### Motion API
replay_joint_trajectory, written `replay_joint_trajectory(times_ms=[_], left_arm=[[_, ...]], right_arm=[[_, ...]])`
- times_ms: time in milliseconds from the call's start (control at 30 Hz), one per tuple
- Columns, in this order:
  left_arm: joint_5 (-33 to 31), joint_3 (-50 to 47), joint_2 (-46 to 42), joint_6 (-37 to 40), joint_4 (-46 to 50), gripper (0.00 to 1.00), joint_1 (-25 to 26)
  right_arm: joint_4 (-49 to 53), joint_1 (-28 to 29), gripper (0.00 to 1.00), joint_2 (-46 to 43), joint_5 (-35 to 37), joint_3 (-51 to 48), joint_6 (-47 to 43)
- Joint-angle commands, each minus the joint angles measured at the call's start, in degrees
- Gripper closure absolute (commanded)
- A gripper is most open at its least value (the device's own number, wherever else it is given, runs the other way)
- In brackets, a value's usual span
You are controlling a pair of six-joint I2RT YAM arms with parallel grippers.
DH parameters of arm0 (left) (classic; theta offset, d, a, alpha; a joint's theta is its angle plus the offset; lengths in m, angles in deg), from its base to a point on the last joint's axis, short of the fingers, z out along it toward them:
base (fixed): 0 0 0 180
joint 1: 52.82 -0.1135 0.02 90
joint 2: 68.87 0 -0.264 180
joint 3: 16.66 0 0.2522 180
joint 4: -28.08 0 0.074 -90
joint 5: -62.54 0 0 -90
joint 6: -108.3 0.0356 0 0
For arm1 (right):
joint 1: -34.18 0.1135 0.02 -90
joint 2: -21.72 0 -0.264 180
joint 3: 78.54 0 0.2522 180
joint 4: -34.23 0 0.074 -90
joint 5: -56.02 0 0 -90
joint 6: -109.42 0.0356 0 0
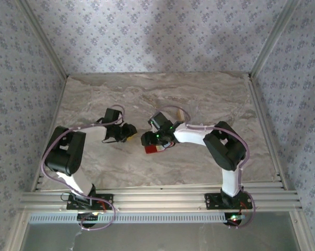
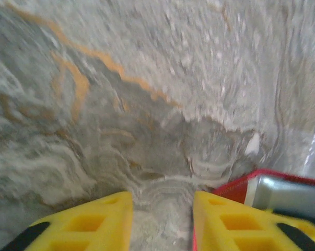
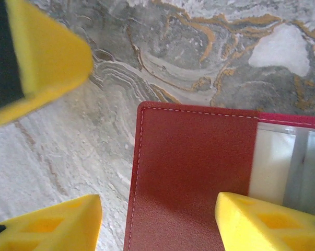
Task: Put the credit cards into the card holder
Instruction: Open the card holder at the center of the table.
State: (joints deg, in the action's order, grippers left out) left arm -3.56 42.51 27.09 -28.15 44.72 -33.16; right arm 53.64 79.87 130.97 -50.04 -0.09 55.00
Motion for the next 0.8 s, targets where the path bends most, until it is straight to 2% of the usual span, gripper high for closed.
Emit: replay_joint_trajectory(times_ms=[0, 167, 300, 500, 633, 767], left_arm=[[-2.2, 2.3, -2.3, 3.4, 4.5, 0.73, 3.8], [-1.6, 3.8, -1.8, 3.9, 3.6, 0.90, 7.5], [-1.6, 4.9, 0.5, 4.3, 3.5, 0.93, 8.5], [-1.4, 7.6, 6.6, 4.2, 6.7, 0.95, 8.9], [-4.9, 9.5, 8.0, 5.9, 11.2, 0.96, 9.0], [-7.7, 10.5, 8.3, 7.2, 13.6, 0.96, 9.0]], right_arm=[[-3.0, -0.9, 0.41, 1.4, -4.8, -3.3, 2.9], [-5.1, -2.0, 0.58, 1.1, -5.7, -5.0, 4.2], [-6.4, -2.2, 0.71, 1.2, -6.3, -5.7, 5.0], [-4.6, -3.0, 0.72, -0.9, -5.4, -5.4, 3.9], [3.1, -3.7, 0.63, -3.0, -2.1, -2.9, 0.9], [11.3, -5.6, 0.59, -4.7, 2.2, 0.2, -5.2]])
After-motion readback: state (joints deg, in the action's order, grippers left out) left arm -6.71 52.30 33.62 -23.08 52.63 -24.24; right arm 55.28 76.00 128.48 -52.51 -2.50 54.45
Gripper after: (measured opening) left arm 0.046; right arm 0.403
